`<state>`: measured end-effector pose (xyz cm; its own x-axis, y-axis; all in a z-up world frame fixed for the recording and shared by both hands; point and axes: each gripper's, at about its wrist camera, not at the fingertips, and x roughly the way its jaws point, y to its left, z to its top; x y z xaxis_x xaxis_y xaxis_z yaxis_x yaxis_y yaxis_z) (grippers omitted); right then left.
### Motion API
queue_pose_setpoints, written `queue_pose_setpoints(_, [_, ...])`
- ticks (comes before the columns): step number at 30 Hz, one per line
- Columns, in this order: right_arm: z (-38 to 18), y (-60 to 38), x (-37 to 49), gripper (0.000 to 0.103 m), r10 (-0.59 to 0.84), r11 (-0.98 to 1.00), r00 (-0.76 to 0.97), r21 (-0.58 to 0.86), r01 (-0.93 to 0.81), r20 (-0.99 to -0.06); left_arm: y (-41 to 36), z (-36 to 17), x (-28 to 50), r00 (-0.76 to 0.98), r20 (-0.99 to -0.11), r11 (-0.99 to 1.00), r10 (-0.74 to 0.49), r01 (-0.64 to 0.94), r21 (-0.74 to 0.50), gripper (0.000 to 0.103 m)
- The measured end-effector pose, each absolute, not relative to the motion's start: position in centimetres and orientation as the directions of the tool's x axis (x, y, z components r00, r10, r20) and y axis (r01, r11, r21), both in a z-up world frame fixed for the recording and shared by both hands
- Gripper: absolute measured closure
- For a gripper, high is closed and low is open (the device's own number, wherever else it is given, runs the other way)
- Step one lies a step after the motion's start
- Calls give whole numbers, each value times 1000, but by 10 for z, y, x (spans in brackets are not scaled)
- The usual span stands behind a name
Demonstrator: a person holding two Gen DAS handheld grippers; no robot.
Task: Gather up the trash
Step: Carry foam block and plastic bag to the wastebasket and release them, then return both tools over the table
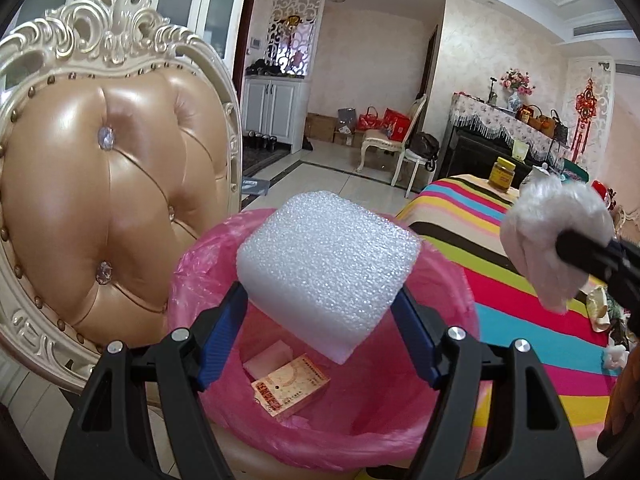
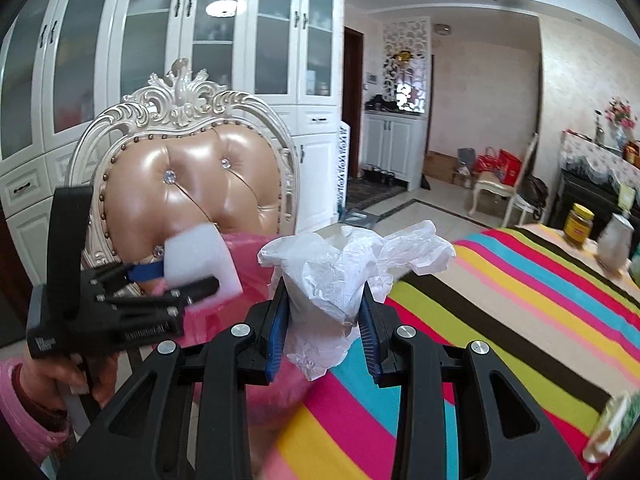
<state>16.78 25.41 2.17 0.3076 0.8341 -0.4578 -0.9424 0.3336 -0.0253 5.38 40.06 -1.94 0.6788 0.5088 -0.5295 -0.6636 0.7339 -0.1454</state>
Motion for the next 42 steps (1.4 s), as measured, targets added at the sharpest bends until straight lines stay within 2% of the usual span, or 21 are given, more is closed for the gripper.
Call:
queue_pose_setpoints(7, [14,295,164,70,849,242,237,-52,-969,-473,424,-34,52,670,-539,709,510,-683,-176,30])
queue_pose_setpoints(9, [9,303,162,68,850,212,206,-43,-976,-485,429,-37,50,662,-542,699,518,-692,-177,27])
queue_pose_setpoints(10, [5,309,161,62,851,169,161,-31,-985,-500,431,-37,47,662,-538,694,522,-696,-184,19])
queue_pose_setpoints(11, [1,313,160,43,846,147,142,-31,-989,-513,432,-37,45,660,-531,686,532,-703,-187,11])
queue_pose_setpoints(13, [-5,316,158,27,840,154,162,-60,-986,-517,432,-33,37,643,-517,660,565,-728,-184,9])
queue_pose_setpoints(21, [-2,271,156,27,837,201,210,-74,-977,-505,412,-17,16,616,-478,631,627,-760,-152,5])
queue_pose_setpoints(25, [3,231,155,27,827,252,262,-89,-964,-497,386,-10,16,642,-460,656,613,-738,-157,5])
queue_pose_setpoints(32, [8,136,162,26,790,403,394,-86,-911,-469,324,-1,50,733,-451,766,510,-626,-150,5])
queue_pose_setpoints(42, [-6,-16,194,25,633,673,602,-39,-738,-487,187,-3,140,833,-498,934,241,-338,-114,5])
